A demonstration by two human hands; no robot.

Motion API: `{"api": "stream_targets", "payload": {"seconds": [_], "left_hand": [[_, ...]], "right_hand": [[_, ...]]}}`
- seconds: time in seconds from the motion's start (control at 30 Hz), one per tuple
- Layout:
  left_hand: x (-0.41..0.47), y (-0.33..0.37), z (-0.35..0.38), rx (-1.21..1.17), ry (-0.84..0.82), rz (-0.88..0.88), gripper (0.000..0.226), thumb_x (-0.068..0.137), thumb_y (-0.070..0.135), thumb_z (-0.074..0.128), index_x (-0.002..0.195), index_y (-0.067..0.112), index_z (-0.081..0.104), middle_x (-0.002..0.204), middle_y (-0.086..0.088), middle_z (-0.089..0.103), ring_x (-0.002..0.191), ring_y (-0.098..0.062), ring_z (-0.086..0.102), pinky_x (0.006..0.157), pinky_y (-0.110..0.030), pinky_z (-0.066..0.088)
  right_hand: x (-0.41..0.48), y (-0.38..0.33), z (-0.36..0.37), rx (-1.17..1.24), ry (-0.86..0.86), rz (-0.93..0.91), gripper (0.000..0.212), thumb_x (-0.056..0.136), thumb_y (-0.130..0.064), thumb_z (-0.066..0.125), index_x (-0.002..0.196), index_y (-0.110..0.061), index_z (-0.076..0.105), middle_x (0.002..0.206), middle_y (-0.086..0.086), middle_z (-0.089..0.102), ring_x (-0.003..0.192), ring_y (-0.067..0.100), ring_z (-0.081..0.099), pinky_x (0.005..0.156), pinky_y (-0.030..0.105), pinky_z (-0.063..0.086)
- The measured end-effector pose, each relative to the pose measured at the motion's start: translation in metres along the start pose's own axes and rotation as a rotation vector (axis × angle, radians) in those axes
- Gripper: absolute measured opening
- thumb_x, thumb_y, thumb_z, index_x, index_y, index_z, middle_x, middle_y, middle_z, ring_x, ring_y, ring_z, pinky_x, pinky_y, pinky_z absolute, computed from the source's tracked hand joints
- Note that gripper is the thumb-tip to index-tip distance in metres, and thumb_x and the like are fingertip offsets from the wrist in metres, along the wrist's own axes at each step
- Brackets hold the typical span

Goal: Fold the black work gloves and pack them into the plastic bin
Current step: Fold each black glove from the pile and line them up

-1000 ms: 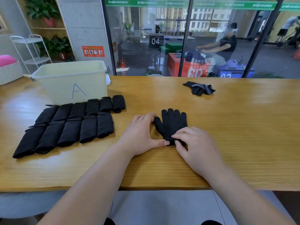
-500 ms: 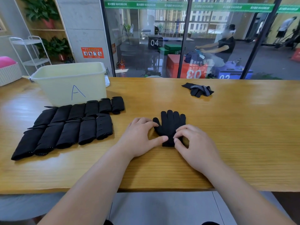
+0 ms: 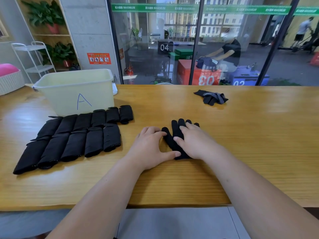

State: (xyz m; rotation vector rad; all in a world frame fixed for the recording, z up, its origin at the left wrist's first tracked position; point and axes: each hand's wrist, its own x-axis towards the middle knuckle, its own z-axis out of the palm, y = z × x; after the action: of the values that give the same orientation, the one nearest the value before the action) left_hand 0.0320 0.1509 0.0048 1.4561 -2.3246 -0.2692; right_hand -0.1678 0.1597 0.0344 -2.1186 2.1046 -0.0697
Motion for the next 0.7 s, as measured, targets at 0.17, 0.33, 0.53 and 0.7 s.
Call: {"api": "stream_targets", "payload": {"seconds": [0.17,0.33,0.53,0.7], "left_hand": [[0.001,-0.002,0.0,-0.027,-0.002,-0.011,0.112,0.069,0.097,0.061,0.156,0.026,0.05,0.153,0.011,0.045,0.147,-0.013,0.031,0.122,-0.045,0.036],[0.0,-0.012,-0.008,-0.213,0.014,-0.047,0.103,0.069,0.09,0.071,0.152,0.034,0.048,0.148,0.016,0.045,0.146,-0.008,0.028,0.119,-0.037,0.037],[0.0,-0.016,-0.011,-0.282,0.064,-0.094,0.09,0.077,0.088,0.065,0.148,0.035,0.05,0.141,0.019,0.048,0.141,-0.006,0.033,0.109,-0.029,0.036],[0.0,-0.015,-0.009,-0.288,0.101,-0.099,0.086,0.082,0.087,0.062,0.149,0.035,0.049,0.139,0.019,0.051,0.138,-0.005,0.036,0.111,-0.031,0.039]], "right_hand": [[0.02,-0.014,0.0,0.021,0.081,0.008,0.074,0.11,-0.061,0.027,0.169,-0.017,0.018,0.178,0.008,0.006,0.164,0.027,0.003,0.132,0.048,0.014],[0.03,-0.013,0.022,-0.032,0.011,0.035,0.083,0.102,-0.077,0.012,0.17,-0.031,0.0,0.178,0.004,-0.01,0.164,0.026,-0.009,0.133,0.049,0.001],[0.039,-0.008,0.014,-0.066,-0.069,0.044,0.08,0.102,-0.076,0.011,0.169,-0.036,-0.007,0.177,0.002,-0.018,0.163,0.029,-0.016,0.132,0.052,-0.002],[0.034,-0.02,0.009,-0.093,-0.048,-0.004,0.075,0.107,-0.068,0.018,0.169,-0.033,-0.006,0.177,0.001,-0.018,0.163,0.03,-0.015,0.132,0.055,0.0]]}}
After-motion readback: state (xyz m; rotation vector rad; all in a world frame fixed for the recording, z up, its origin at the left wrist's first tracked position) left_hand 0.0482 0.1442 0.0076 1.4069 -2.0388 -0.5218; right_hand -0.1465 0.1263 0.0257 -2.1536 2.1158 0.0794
